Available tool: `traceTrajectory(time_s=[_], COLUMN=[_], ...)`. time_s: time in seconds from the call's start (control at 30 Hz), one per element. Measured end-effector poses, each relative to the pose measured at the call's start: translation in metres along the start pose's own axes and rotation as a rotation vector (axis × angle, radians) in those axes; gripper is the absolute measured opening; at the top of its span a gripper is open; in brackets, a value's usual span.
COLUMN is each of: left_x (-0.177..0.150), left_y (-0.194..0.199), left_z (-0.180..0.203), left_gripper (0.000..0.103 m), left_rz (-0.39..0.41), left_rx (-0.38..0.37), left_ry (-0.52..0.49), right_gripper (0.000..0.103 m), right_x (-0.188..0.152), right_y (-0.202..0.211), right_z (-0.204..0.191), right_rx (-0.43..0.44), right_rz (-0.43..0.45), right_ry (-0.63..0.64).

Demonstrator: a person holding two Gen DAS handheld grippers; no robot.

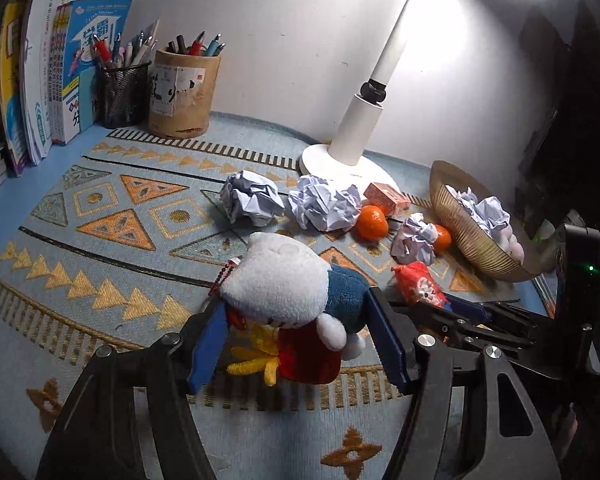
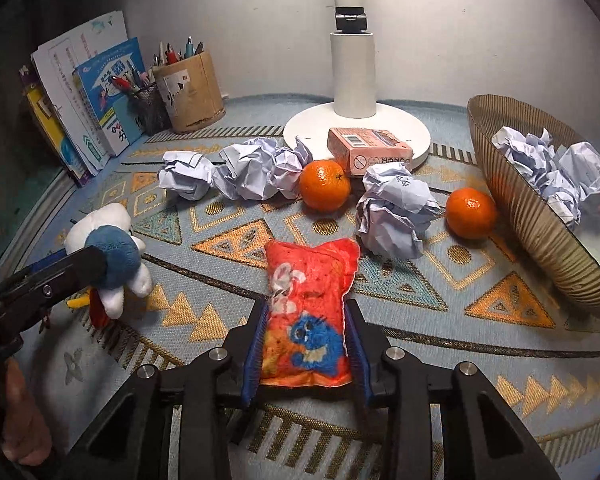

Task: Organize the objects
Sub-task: 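Carry the plush and snack bag into the glass bowl and open both grippers, then move both grippers back toward the paper balls by the lamp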

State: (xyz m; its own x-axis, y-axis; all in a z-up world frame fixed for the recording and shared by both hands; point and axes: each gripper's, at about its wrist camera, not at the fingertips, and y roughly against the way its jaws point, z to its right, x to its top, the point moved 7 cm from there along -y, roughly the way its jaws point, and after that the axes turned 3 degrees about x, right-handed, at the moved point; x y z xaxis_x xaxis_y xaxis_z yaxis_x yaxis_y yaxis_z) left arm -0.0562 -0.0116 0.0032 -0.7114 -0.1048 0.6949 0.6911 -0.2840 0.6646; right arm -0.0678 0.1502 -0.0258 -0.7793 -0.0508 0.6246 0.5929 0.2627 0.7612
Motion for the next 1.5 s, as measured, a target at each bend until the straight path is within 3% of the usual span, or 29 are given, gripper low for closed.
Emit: traceTrajectory(time_s=[0.2,0.47,0.57,0.7,0.8,0.87,1.17,1.3,1.43,1.5], left_x=[0.006,0.056,0.071,0.079,0.081,0.079,0.061,0.059,0.050,0.041], left_y=[0.010,0.004,-0.018,-0.048,-0.068,-0.080,-0.060,-0.016,0.034,0.051], left_z=[0.060,0.164,0.203,0.240,0.253,0.254,0.211,0.170,0.120,0.090], left_gripper=[0.064,0.064,0.064,0.065,0.073,0.077,0.077,0.079,0.100,0.100], left_rz=[0.022,0.090,0.079,0.065,0.053,0.027,0.019,0.094,0.188,0.221], left_rx=[-0.082,-0.202,-0.244,-0.267,-0.254,-0.242,-0.205,-0.146,-0.045,0.046], left_ry=[-0.061,-0.181,-0.215,-0.252,-0.264,-0.259,-0.196,-0.138,-0.137,-0.130], right_gripper=[0.036,0.036,0.036,0.036,0.037,0.045,0.047,0.047,0.047,0.048], right_x=[-0.001,0.036,0.049,0.063,0.070,0.073,0.047,0.043,0.039,0.032], right_y=[0.068,0.170,0.185,0.179,0.168,0.154,0.143,0.147,0.148,0.138], right_z=[0.042,0.133,0.171,0.207,0.224,0.230,0.220,0.176,0.118,0.091], right_rx=[-0.003,-0.188,-0.257,-0.260,-0.255,-0.201,-0.135,-0.080,0.011,0.034], right_rz=[0.103,0.329,0.364,0.361,0.358,0.317,0.277,0.273,0.263,0.243], right_ry=[-0.084,-0.180,-0.228,-0.303,-0.338,-0.346,-0.370,-0.315,-0.242,-0.206])
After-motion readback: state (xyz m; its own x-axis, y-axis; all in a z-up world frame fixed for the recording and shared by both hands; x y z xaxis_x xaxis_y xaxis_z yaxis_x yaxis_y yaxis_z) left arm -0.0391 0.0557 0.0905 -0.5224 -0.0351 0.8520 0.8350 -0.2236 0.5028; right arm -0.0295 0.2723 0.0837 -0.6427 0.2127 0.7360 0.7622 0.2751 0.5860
